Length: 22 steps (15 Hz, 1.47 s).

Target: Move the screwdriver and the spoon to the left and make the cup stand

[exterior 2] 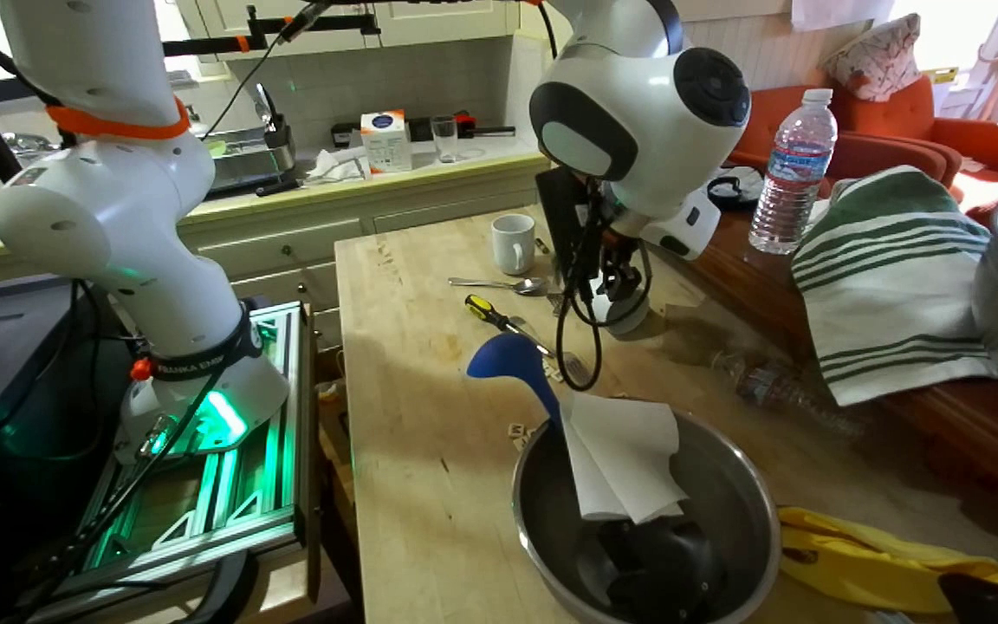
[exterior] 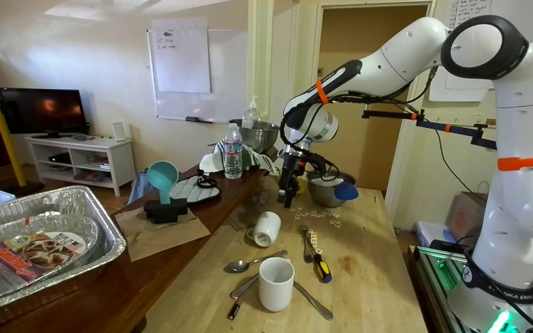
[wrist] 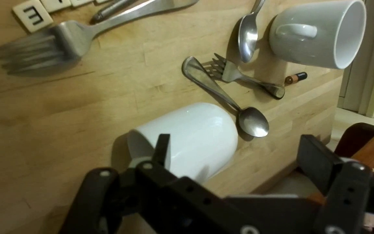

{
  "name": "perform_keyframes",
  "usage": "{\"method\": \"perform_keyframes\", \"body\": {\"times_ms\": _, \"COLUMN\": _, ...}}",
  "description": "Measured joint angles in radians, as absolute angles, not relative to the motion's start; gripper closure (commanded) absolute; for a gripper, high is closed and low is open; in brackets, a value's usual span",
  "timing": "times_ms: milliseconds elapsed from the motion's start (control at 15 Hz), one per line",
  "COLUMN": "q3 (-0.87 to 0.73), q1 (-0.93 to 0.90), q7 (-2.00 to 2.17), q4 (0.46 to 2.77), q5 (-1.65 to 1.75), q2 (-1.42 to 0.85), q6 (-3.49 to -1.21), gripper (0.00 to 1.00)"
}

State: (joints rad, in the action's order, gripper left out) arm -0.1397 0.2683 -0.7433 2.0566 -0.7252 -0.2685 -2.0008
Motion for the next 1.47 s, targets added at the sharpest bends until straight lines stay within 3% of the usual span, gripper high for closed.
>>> {"method": "perform_keyframes", "body": {"times_ms": 1467, "q3": -0.11, "q1": 0.305, "q7": -1.001, "q4": 1.947, "q5": -0.837, "q2": -0.394, "q6": -1.992, "gripper": 0.0}}
